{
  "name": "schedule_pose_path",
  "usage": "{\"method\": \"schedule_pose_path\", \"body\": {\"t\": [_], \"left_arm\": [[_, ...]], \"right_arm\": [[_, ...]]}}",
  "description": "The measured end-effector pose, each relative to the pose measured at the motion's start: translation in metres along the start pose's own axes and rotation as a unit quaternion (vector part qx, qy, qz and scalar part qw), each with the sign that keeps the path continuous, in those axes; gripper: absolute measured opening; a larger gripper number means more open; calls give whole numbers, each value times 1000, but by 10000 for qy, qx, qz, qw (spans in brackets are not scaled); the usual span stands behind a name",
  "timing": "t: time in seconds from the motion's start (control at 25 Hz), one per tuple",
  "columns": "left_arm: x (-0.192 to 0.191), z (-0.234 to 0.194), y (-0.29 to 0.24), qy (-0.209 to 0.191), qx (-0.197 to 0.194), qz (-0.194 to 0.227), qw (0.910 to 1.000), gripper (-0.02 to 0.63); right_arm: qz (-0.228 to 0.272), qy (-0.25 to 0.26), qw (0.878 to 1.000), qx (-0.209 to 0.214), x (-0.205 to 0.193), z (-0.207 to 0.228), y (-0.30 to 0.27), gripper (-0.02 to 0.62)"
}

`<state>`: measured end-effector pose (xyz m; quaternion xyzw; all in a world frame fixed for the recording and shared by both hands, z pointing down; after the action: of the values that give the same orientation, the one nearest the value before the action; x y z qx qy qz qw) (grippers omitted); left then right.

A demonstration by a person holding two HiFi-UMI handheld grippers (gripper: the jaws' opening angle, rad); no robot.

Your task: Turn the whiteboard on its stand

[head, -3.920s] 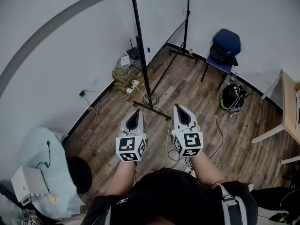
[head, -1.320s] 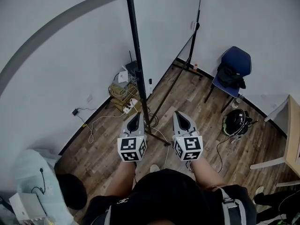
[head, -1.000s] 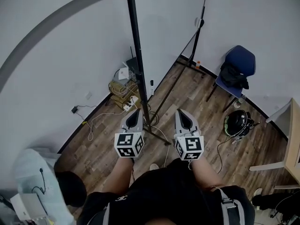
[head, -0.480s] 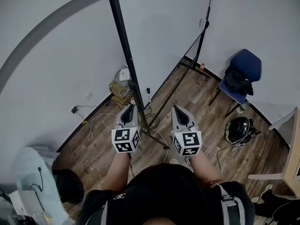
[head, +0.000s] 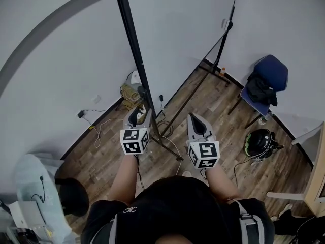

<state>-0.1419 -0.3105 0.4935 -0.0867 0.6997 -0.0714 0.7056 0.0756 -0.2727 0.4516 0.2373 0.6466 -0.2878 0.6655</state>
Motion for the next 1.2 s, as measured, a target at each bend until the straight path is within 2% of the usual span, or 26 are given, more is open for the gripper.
{"method": "schedule_pose_path", "body": {"t": [0.48,1.0,1.2], "left_arm": [[-6,0,-35,-104,231,-209,9995,186],[-6,5,-58,-208,172,-391,9989,186],[-7,6,-59,-214,97,-245,9994,192]], "right_arm": [[-107,-80,9993,-349,-6,15,21,-8],[-149,-77,9982,-576,-6,23,39,-8],[-166,-88,9979,-621,-8,28,45,-8]]}}
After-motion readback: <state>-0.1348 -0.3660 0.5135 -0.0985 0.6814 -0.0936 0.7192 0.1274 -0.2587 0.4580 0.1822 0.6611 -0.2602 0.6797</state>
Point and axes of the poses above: the fingertips, and each gripper's own axes: y backward along the fingers, z to its right, x out of its top, the point moved 5 cm from there along y, backward along the fingers, and after that the axes turned 15 degrees about x, right-handed, at the moved point
